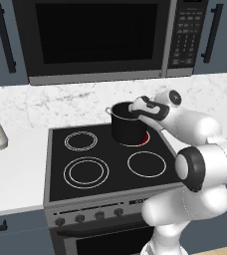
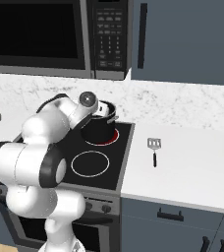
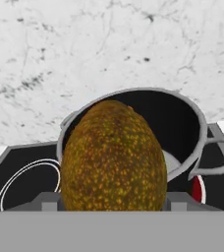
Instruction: Put the avocado and avocado in the pot. Retrieve the spatula and lightly stir the vegetables in the pot.
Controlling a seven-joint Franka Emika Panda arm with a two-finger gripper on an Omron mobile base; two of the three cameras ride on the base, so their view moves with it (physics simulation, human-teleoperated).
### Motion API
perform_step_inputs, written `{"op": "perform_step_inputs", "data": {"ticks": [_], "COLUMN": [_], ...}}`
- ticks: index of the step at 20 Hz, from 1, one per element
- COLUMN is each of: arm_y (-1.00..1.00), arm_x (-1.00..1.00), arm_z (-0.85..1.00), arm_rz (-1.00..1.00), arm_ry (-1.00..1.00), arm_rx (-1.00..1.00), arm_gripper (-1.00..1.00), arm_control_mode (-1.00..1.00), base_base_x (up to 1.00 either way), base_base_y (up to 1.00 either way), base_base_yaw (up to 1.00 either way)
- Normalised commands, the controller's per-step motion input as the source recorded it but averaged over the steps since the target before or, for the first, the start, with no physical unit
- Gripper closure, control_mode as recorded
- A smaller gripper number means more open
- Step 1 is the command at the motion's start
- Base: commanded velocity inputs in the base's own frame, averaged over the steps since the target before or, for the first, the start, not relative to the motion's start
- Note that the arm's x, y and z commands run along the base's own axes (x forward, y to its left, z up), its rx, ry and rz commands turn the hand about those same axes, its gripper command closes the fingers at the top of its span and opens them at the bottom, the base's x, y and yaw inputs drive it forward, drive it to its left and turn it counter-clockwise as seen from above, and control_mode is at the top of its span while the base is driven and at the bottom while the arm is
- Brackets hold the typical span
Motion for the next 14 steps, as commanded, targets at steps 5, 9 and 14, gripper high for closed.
{"op": "perform_step_inputs", "data": {"ticks": [5, 9, 14], "arm_y": [0.01, 0.01, 0.0], "arm_x": [0.51, 0.51, 0.16], "arm_z": [-0.22, -0.07, 0.0], "arm_rz": [0.0, 0.0, 0.0], "arm_ry": [0.02, 0.0, 0.0], "arm_rx": [0.0, 0.0, 0.0], "arm_gripper": [-1.0, -1.0, -1.0], "arm_control_mode": [-1.0, -1.0, -1.0], "base_base_x": [0.0, 0.0, 0.0], "base_base_y": [0.0, 0.0, 0.0], "base_base_yaw": [0.0, 0.0, 0.0]}}
